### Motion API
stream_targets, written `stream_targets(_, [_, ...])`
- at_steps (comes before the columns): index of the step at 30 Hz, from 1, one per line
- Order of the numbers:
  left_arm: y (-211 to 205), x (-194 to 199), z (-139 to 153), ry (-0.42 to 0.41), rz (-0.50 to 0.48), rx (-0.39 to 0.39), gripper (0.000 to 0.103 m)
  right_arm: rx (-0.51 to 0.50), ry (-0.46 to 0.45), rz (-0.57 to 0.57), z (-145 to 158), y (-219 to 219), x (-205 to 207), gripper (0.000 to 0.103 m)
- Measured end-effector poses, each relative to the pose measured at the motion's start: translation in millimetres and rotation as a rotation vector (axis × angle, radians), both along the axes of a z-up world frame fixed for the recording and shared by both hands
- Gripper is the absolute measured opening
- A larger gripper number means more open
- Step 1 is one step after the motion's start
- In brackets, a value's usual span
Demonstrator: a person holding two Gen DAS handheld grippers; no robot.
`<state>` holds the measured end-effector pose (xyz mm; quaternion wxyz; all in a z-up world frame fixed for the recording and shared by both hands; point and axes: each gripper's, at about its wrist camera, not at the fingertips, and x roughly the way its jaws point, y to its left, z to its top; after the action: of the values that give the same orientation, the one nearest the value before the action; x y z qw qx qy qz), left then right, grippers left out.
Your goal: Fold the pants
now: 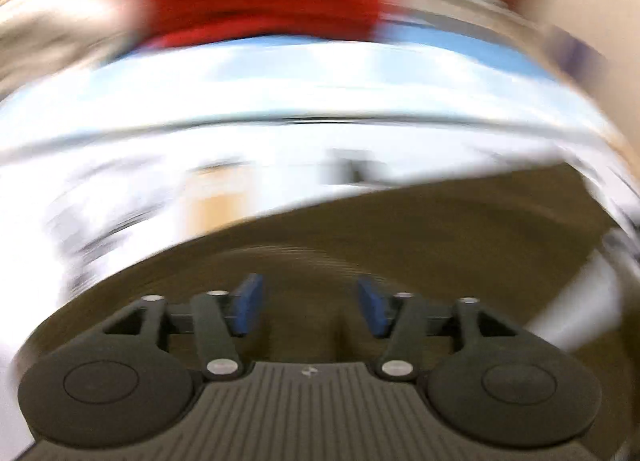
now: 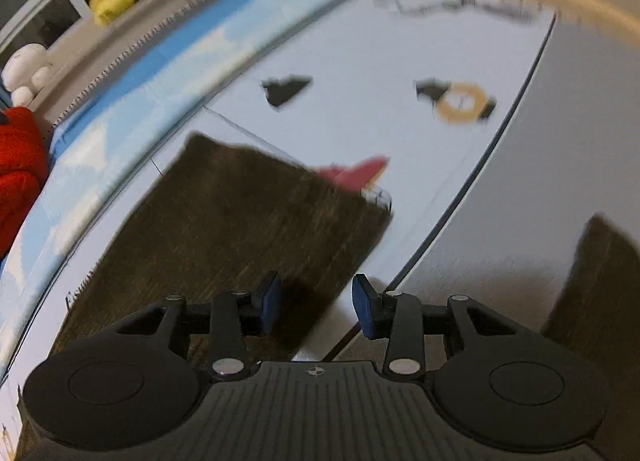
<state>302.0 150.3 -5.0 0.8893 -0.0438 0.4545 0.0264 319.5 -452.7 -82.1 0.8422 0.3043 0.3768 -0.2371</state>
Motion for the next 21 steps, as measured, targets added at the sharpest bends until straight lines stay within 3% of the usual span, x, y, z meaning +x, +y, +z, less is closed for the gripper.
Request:
stream_targets(2, [47.5,-2.1,-3.4,0.024,0.245,-0.026,0.073,0.007,-0.025,0.003,-5.7,4.1,2.1,0.042])
stream_targets(5, [104.0,-9.9,-8.2,0.067,0.514,-0.061,0.076,-0.057,-0.009,0.029,-12.9,12.3,11.5,0.043])
stream_targets(6, [119.7,-14.5,-12.5,0.086,0.577,-0.050,0.076,-0.079,-0.007,0.025,-13.7,15.1,12.4,0.036])
stream_targets(7, [130.1,-15.1,-15.9,0.103,0.612,-0.034,0.077,-0.092,-0.003,0.024,-11.1,13.6,9.8,0.021])
stream_targets(9, [148.0,-17.2,-25.7,0.145,0.651,-0.008,0.080,-0.092,-0.009,0.038,-8.9,10.2,9.7,0.011])
stream_targets(15, [179.0,-31.7,-68.8,0.237,0.659,0.002,0.079,-0.165,-0.047,0.075,4.8,15.5,2.4,0.008])
stream_targets(16, [180.5,-33.0,-75.3,0.230,0.645,-0.010,0.069,-0.177,-0.054,0.084,7.9,16.0,1.0,0.008])
stream_targets(17, [179.9,-34.2,-79.4,0.209,0.622,-0.025,0.067,-0.187,-0.060,0.093,10.5,16.4,-0.3,0.008])
stream_targets(21, [168.9,-29.1,-83.5,0.129,0.559,0.033,0.046,-0.206,-0.069,0.083,19.9,11.4,-10.4,0.008])
